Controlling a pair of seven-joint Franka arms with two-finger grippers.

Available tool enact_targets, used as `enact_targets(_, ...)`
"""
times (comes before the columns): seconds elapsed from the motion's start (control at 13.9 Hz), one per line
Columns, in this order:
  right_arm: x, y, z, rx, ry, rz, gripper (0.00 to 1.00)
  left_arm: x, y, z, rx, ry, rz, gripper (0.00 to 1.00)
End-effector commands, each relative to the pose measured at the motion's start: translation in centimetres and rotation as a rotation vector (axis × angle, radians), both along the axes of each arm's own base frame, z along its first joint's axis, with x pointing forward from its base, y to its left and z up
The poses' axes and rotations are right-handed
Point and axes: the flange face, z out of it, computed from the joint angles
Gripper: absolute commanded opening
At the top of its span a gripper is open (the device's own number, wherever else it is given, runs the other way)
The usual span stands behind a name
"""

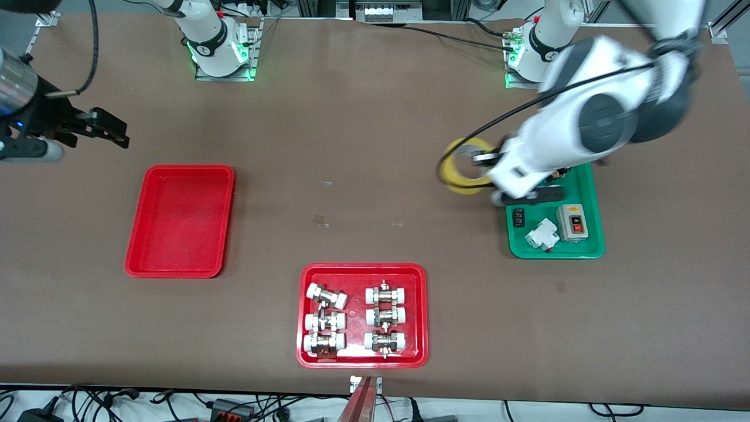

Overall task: Left arm passes tape to right arm into tray
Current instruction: 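Lift the tape with the left gripper while the right gripper reaches over, then grasp the tape roll's rim with the right gripper beside the left gripper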

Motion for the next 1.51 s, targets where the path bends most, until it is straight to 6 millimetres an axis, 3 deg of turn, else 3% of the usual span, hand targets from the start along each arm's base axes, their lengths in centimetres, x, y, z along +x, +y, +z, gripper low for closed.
enact_targets(0.0,0.5,0.6,-2.5,0.14,0.098,0.03,1.0,0.8,-5.6,-2.3,-0.006,0.003,0.178,0.01)
enact_targets(0.43,4.0,-0.7,-10.1,0.484,0.202,0.066,1.0,0.2,-17.6,-7.5,-0.293,0.11,0.792,0.01)
enact_targets(0.57,5.0,-0.7,-12.7,0.593,0.217,0.085,1.0,0.3,-19.9,-10.2,-0.39,0.118,0.942,0.0)
enact_targets(0.65,5.5,-0.9,-14.2,0.653,0.223,0.085,1.0,-0.4,-21.4,-10.5,-0.441,0.113,0.985,0.0)
enact_targets(0.86,7.1,-1.0,-18.4,0.804,0.205,0.107,1.0,-1.1,-22.8,-12.8,-0.525,0.164,1.146,0.02)
enact_targets(1.01,8.2,-0.8,-21.4,0.897,0.185,0.105,1.0,-0.6,-22.8,-12.2,-0.567,0.222,1.214,0.04)
enact_targets(1.15,9.0,-0.5,-23.7,0.95,0.138,0.129,1.0,-0.1,-23.0,-12.5,-0.599,0.304,1.284,0.14)
enact_targets(1.22,9.4,0.0,-24.7,0.97,0.114,0.141,1.0,-0.2,-23.4,-13.2,-0.6,0.326,1.297,0.13)
enact_targets(1.44,10.1,2.1,-25.2,0.961,0.066,0.153,1.0,-0.7,-23.9,-13.6,-0.594,0.316,1.278,0.12)
